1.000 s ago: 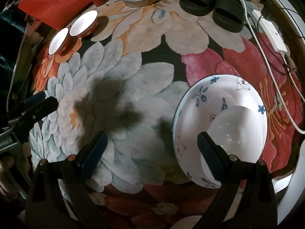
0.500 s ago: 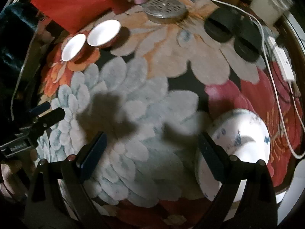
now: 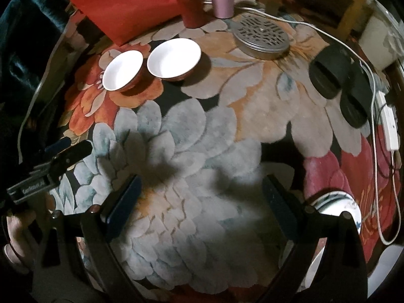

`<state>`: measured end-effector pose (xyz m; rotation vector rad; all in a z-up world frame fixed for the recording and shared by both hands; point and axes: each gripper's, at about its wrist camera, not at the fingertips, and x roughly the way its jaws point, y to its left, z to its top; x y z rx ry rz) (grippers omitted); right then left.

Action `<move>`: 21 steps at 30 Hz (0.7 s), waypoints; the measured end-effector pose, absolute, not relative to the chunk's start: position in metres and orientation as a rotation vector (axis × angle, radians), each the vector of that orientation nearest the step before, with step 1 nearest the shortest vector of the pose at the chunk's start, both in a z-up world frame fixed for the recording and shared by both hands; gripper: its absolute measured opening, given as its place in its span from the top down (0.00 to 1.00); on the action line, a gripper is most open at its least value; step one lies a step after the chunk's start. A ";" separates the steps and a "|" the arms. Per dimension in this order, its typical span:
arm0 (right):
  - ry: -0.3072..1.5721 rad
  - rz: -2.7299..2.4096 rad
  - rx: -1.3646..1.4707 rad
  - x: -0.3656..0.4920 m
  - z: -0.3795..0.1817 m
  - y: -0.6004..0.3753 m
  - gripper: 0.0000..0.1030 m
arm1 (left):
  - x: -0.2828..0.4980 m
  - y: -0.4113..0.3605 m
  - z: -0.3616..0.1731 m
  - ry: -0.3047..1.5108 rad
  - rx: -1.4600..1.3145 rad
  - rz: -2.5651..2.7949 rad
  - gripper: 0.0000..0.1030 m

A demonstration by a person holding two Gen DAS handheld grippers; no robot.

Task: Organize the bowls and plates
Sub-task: 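Move both tools to the white bowl with red-brown outside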

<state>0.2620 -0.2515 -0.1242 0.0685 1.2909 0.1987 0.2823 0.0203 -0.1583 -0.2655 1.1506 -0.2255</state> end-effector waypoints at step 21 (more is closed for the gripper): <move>1.283 0.342 0.011 0.365 -0.148 -0.158 0.06 | 0.351 0.089 -0.194 1.151 -0.452 -0.086 0.03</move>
